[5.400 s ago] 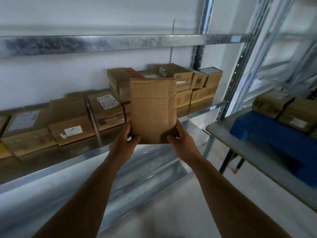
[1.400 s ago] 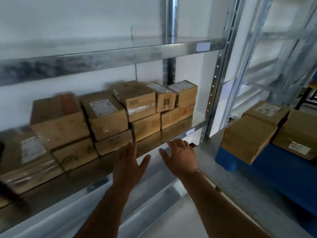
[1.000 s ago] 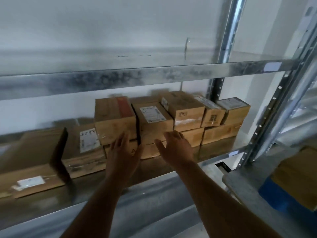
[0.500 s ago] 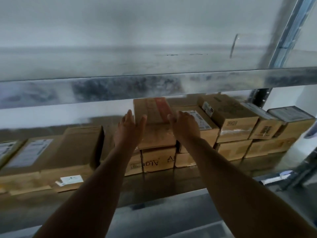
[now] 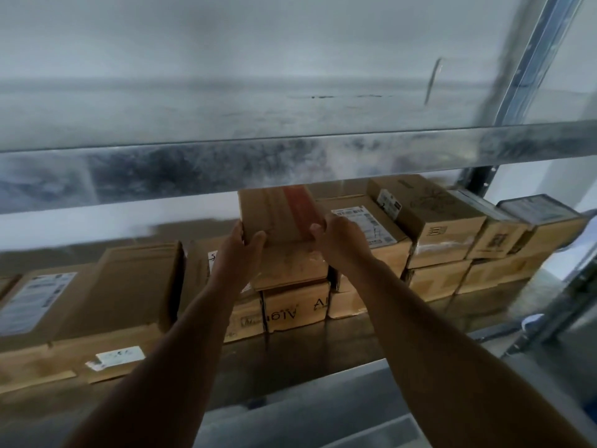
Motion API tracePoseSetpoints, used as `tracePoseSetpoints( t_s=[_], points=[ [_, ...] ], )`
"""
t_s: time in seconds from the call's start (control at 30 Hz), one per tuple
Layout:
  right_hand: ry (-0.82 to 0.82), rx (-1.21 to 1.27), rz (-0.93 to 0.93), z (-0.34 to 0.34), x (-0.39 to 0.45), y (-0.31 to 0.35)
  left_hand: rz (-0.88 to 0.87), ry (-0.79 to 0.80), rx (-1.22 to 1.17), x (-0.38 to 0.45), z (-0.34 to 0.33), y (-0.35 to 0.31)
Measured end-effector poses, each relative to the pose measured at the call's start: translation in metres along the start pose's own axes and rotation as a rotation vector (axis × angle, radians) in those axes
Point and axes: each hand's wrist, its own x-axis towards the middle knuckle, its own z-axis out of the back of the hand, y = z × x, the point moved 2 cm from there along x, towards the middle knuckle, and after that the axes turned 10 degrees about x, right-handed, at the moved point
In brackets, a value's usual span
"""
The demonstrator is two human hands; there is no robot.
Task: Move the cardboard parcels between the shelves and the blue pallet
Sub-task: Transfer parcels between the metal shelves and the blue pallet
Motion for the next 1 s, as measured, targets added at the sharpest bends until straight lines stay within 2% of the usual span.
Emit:
tracePoseSetpoints(
  t_s=[0.13, 0.3, 0.47, 0.63, 0.77, 1.0],
  points=[
    [0.009, 0.098, 0.014, 0.004, -0.012, 0.003, -0.055, 0.047, -0.033, -0.016, 0.006, -0.002],
    [0.101, 0.426, -0.021, 0.003, -0.039, -0.002, -0.139, 0.087, -0.094, -0.05, 0.012, 0.006],
    [0.258, 0.449, 0.038, 0.007, -0.069, -0.009, -0.15, 0.156, -0.239, -0.084, 0.012, 0.01],
    [0.234, 0.484, 0.111, 0.015, -0.107, -0.015, -0.249, 0.146, -0.209, -0.118, 0.018, 0.008],
    [0.207, 0.477, 0.158, 0.028, -0.137, -0.021, -0.262, 0.093, -0.129, -0.15, 0.018, 0.007],
    [0.128, 0.512, 0.192, 0.055, -0.202, -0.051, -0.28, 0.146, -0.173, -0.218, -0.006, -0.003]
  ],
)
